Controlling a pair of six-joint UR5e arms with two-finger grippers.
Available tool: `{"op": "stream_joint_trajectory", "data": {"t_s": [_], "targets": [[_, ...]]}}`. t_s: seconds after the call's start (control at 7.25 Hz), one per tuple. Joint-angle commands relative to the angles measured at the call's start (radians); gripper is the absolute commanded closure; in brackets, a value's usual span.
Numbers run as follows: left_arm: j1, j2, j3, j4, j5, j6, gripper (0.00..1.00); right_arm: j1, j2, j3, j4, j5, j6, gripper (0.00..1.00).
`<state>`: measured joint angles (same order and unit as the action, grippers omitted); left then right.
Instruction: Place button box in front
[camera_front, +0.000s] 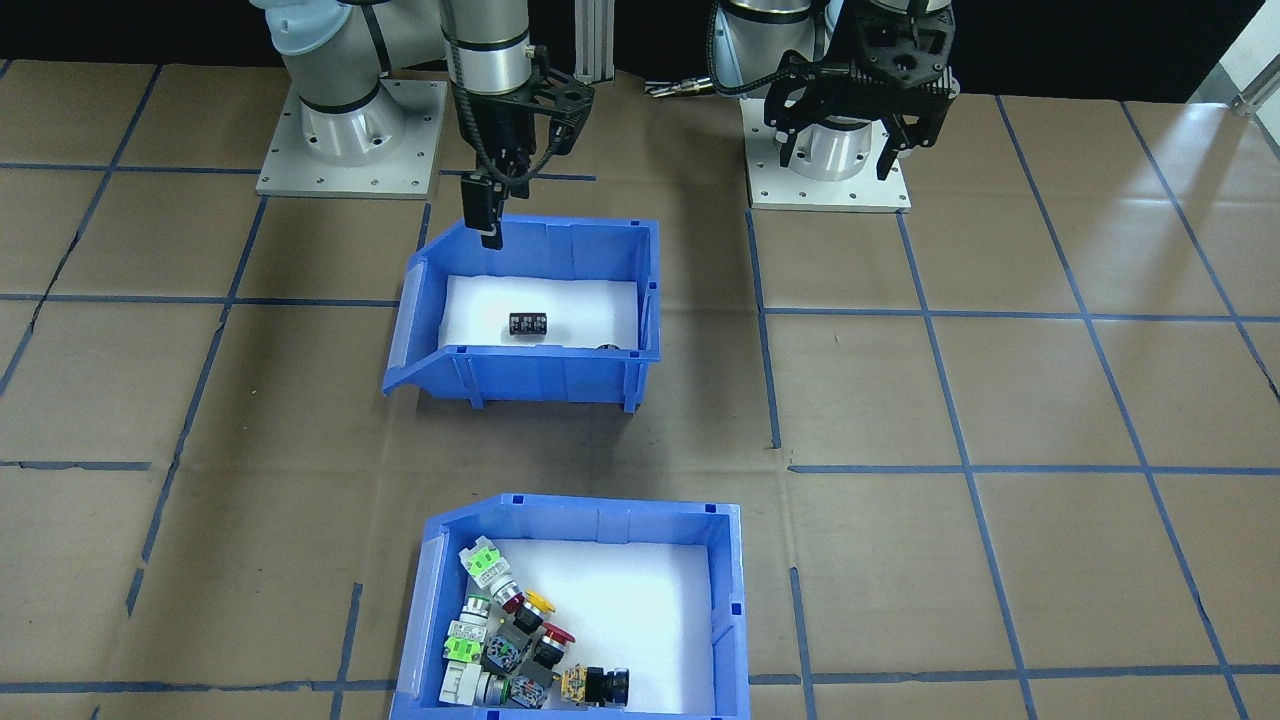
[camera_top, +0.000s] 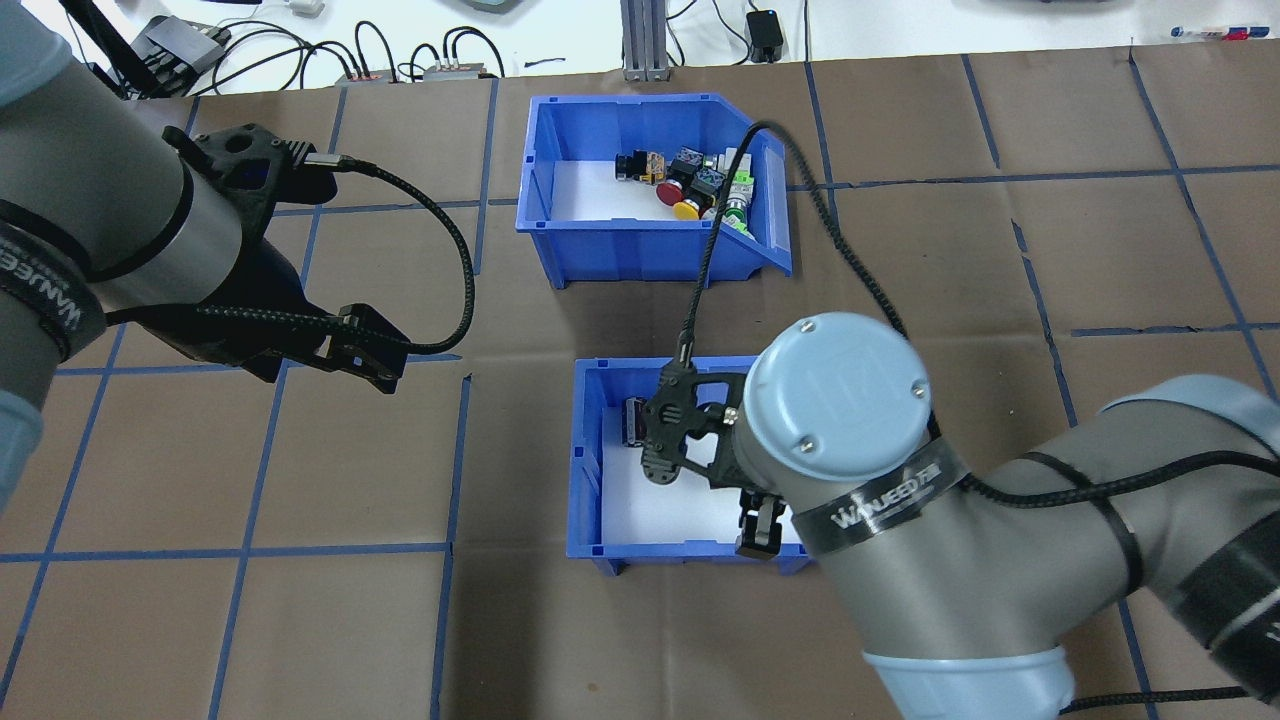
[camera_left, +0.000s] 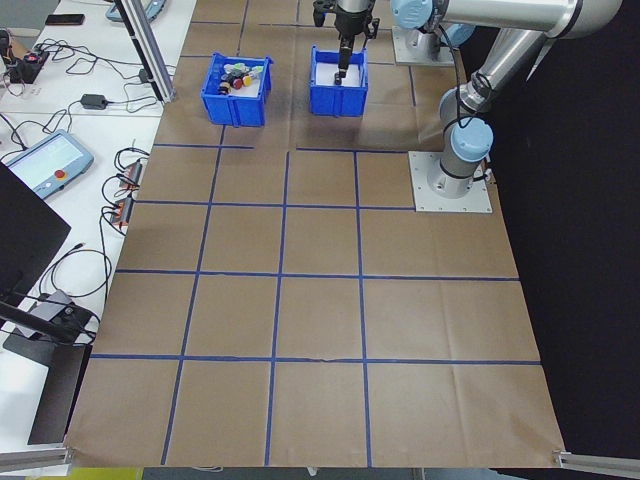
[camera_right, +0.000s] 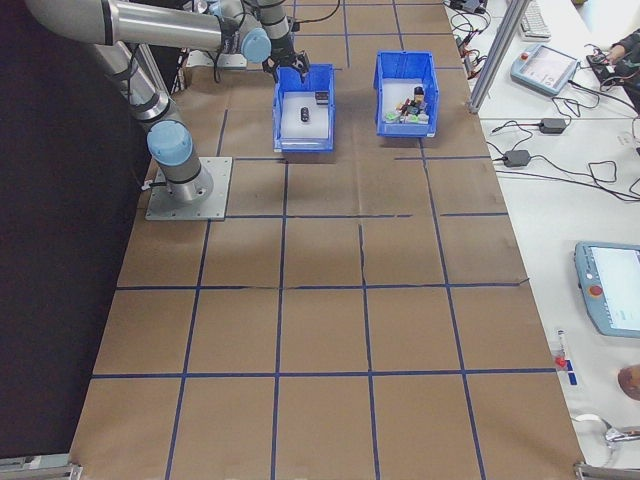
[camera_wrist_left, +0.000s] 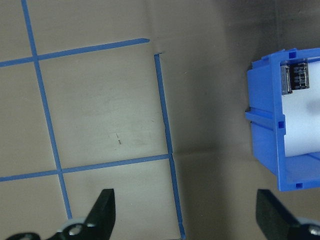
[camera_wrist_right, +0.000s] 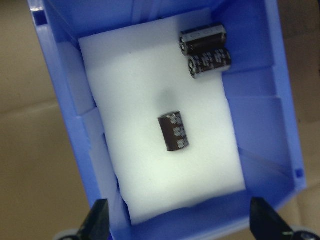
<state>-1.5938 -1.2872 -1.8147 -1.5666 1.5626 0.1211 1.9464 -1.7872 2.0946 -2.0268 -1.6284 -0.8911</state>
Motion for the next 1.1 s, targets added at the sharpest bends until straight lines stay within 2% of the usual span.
{"op": "stream_joint_trajectory", "data": {"t_s": [0.0,0.14,0.28,0.55,0.83,0.97], "targets": [[0.000,0.000,0.000,-0.001,0.004,0.008,0.00,-0.212,-0.031,-0.184,0.266,0.031,0.004,0.00],[0.003,0.000,0.000,-0.001,0.011,0.011,0.00,-0.301,-0.029,-0.250,0.295,0.076,0.009,0.00],[0.018,-0.001,0.000,-0.003,0.011,0.012,0.00,-0.379,-0.021,-0.269,0.293,0.084,0.045,0.00],[0.116,-0.035,0.002,-0.020,0.013,0.012,0.00,-0.470,0.014,-0.297,0.275,0.088,0.418,0.00],[0.118,-0.076,0.032,-0.020,0.014,0.014,0.00,-0.469,0.128,-0.425,0.296,0.087,0.760,0.00],[0.118,-0.093,0.035,-0.016,0.013,0.015,0.00,-0.460,0.178,-0.476,0.318,0.087,0.865,0.00]]}}
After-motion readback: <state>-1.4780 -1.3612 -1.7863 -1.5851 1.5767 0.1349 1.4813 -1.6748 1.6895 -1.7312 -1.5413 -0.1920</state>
